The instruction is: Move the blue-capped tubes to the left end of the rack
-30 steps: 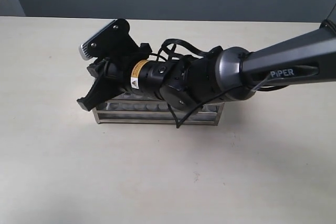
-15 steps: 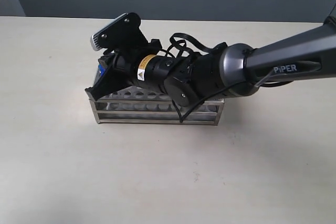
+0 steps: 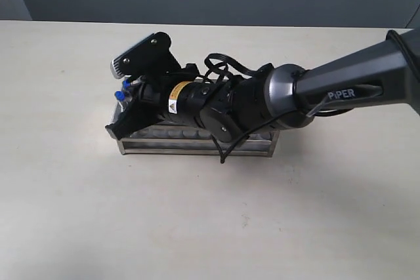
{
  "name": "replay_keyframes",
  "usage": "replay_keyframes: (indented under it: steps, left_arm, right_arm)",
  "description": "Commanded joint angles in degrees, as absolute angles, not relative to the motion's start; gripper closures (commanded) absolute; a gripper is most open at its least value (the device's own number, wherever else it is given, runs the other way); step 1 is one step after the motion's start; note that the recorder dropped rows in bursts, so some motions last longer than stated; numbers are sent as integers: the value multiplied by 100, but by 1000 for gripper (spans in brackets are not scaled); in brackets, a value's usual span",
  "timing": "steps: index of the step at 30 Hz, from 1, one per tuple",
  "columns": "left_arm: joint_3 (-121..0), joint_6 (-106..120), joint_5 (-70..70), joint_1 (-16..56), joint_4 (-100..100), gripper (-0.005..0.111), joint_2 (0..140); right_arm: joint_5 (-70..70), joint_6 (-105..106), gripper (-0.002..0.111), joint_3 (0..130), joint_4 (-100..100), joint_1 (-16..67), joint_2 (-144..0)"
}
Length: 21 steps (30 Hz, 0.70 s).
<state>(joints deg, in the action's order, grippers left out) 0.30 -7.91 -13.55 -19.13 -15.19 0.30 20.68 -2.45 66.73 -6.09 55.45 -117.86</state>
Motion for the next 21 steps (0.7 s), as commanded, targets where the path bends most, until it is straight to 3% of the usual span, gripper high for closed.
replay_keyframes:
  steps: [1, 9, 21]
  left_arm:
    - [0, -818, -1347, -1875, -1518, 106, 0]
    - [0, -818, -1347, -1875, -1518, 106, 0]
    - [0, -818, -1347, -1875, -1518, 106, 0]
  right_arm:
    - [2198, -124, 109, 6664, -658, 5533, -11668]
    - [1377, 820, 109, 6664, -208, 5462, -11279]
    - [400, 953, 109, 6049, 573, 4493, -9804]
